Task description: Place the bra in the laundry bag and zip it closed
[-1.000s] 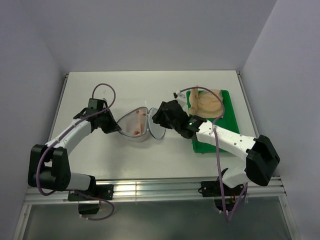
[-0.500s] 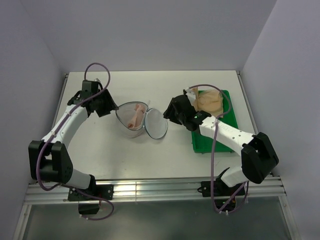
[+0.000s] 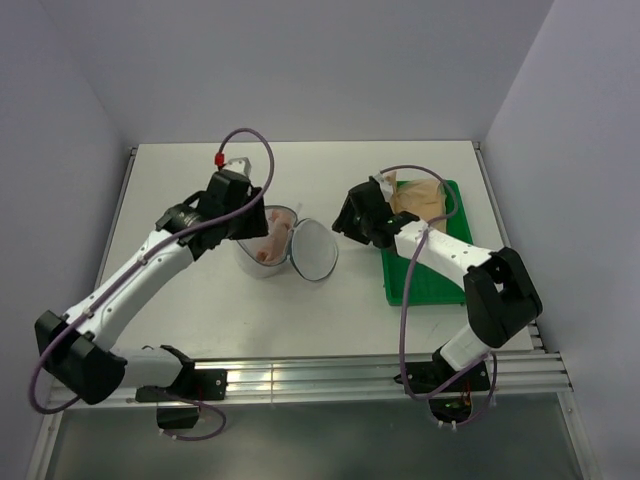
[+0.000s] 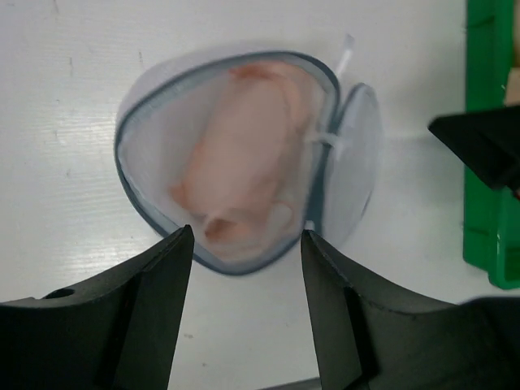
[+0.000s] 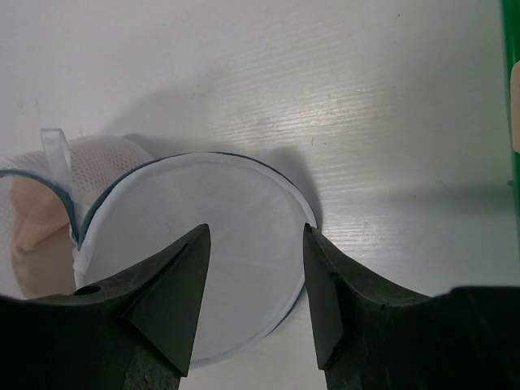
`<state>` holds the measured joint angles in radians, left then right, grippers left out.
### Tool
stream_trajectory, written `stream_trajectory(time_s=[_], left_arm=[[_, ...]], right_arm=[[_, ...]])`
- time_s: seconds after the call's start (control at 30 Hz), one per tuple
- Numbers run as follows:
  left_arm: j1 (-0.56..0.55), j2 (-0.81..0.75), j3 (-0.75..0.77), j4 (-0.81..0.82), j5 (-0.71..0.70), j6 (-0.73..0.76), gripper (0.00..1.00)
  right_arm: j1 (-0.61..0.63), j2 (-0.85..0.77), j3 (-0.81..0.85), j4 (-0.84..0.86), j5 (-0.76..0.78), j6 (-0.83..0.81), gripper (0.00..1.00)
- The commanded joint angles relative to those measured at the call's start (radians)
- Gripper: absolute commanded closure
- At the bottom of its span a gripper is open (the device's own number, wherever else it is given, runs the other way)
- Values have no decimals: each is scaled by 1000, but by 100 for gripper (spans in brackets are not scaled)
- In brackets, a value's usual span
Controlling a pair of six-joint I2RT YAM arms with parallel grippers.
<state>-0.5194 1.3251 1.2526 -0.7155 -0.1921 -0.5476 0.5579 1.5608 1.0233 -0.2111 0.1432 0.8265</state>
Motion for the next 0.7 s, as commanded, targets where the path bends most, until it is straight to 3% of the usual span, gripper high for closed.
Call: stream_trajectory(time_s=[0.0,0.13,0.23,0.3,0.4,0.67], left_arm=[[-129,-79,-2,-84,-139,-57,39],[-283,-96,-93,-62,-174,-142,38],[-379,-76,-140,-15,-122,-201,40],[-457,-70,-157,20,-167,-230,39],[-491,-20,-124,18,-240,-252,39],[-686,294,123,-243,-640,35,34]], right_arm=[[-27,-57,35,16,-14,-18,43],[-41,-97,32,3,-19,-21,43],[-61,-136,18,-1,-31,-12,43],[-67,-166,12,-10,-30,-12,43],[-76,-200,6,-22,-28,-15,43],[-168,-284,-32,-47,-48,-23,43]])
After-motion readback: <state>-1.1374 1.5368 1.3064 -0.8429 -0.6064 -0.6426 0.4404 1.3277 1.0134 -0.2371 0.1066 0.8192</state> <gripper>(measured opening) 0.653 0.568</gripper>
